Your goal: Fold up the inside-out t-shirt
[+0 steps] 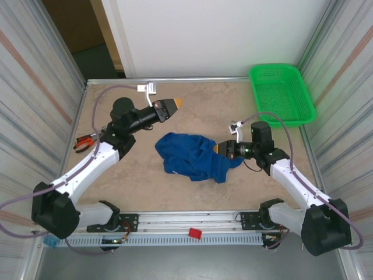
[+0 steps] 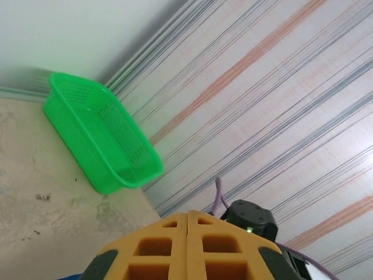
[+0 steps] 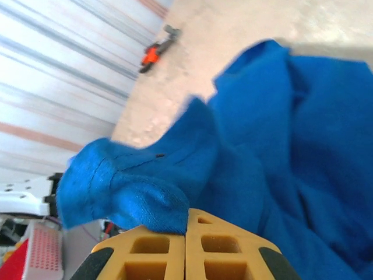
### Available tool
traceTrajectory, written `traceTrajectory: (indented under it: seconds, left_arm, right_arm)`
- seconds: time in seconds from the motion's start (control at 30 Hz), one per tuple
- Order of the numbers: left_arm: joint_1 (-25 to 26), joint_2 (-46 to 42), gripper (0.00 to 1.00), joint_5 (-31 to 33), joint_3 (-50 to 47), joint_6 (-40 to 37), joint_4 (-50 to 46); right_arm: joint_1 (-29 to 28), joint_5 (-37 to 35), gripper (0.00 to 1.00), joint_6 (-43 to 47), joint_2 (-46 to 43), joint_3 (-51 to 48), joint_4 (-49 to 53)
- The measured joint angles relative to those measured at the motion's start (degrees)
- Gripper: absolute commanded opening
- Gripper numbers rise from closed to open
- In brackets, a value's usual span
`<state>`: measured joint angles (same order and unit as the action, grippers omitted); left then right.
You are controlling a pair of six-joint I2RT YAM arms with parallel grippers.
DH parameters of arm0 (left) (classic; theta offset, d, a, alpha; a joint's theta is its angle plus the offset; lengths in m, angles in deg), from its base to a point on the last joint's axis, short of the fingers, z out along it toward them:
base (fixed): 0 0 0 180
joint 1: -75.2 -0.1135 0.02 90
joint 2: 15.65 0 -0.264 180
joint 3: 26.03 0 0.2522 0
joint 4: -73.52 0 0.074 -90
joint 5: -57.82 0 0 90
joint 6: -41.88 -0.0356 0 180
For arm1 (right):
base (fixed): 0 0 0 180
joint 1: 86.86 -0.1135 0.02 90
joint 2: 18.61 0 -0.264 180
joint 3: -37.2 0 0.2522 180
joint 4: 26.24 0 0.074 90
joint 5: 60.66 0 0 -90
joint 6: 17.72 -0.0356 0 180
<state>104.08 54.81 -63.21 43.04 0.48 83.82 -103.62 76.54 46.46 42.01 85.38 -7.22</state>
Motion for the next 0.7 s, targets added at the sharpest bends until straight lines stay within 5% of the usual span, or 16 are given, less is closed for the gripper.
traceTrajectory:
  seconds: [0.07,0.13,0.23,0.4,0.7]
  left_arm:
    - [0.09,-0.85,0.06,0.74,-1.38,-0.98,-1.18]
    - [0.11,-0.85,0.39,1.38,-2.54,-2.34,-3.28]
    - [0.50,0.07,0.58,2.23,-4.59,-4.09,-7.26]
    - [1.95,5.57,0.65,0.66,-5.99,-5.51,-9.25]
    - [11.72,10.34,0.66,-0.37,-4.81,-9.70,-10.54]
  right_arm:
    - [-0.02,-1.31,0.00,0.00,0.04,-1.05,0.07]
    - [-0.17,-2.03,0.00,0.02,0.00,-1.18,0.26]
    - [-0.83,-2.38,0.00,0.66,-0.68,-1.18,0.28]
    - [-2.38,-2.45,0.00,1.14,-0.96,0.48,0.85]
    - [-6.19,-2.69,0.00,2.82,1.84,7.32,1.31]
